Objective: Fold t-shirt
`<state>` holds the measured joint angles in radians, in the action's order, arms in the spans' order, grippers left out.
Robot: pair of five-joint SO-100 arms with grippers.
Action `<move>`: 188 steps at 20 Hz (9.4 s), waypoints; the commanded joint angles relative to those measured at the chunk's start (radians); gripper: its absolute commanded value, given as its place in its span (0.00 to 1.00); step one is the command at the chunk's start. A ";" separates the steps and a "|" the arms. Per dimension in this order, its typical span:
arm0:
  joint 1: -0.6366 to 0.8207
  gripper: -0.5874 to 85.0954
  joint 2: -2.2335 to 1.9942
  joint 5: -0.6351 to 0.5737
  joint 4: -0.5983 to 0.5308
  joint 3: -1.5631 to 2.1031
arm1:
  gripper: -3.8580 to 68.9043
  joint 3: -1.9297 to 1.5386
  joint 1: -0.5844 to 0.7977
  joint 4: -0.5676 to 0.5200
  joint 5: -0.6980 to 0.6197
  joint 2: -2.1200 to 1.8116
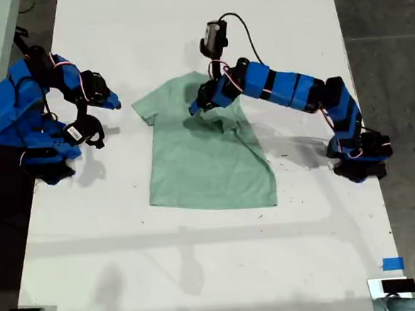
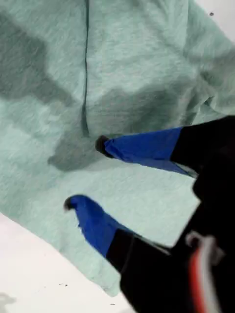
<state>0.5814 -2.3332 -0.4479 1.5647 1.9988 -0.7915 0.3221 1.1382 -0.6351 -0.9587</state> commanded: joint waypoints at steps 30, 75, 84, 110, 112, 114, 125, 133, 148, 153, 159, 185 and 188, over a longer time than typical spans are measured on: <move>0.285 0.29 0.537 -0.252 -0.262 -0.146 | 0.08 -1.331 0.026 0.143 0.106 -1.411; 0.025 0.01 1.460 -0.107 -0.212 -1.258 | 0.06 -1.560 -0.075 0.155 0.256 -1.704; -0.046 0.33 1.331 -0.187 -0.181 -1.264 | 0.06 -1.624 -0.084 0.150 0.262 -1.786; -0.442 0.28 0.348 0.021 -0.221 -0.170 | 0.40 -1.226 -0.262 -0.393 -0.041 -0.733; -0.439 0.28 0.348 0.023 -0.219 -0.169 | 0.39 -1.262 -0.247 -0.437 -0.049 -0.724; -0.437 0.28 0.347 0.023 -0.219 -0.164 | 0.38 -1.282 -0.233 -0.454 -0.055 -0.724; -0.419 0.28 0.324 0.034 -0.227 -0.127 | 0.33 -1.359 -0.195 -0.511 -0.069 -0.719; -0.416 0.27 0.310 0.034 -0.229 -0.124 | 0.04 -1.244 -0.202 -0.383 -0.054 -0.640; -0.419 0.27 0.290 0.043 -0.235 -0.112 | 0.04 -0.272 -0.333 0.137 0.114 -0.227; -0.417 0.27 0.265 0.048 -0.241 -0.080 | 0.04 -0.239 -0.330 0.023 0.178 -0.061; -0.420 0.27 0.241 0.057 -0.241 -0.051 | 0.40 -0.212 -0.319 0.118 0.135 -0.140; -0.525 0.28 0.471 0.235 -0.453 0.097 | 0.23 -1.244 -0.106 0.156 0.138 -1.313; -0.505 0.28 0.528 0.233 -0.482 0.095 | 0.22 -1.276 -0.107 0.155 0.146 -1.347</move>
<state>0.0337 -1.8193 -0.2209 1.1137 2.1108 -2.0724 0.2086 1.3300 -0.5016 -2.2580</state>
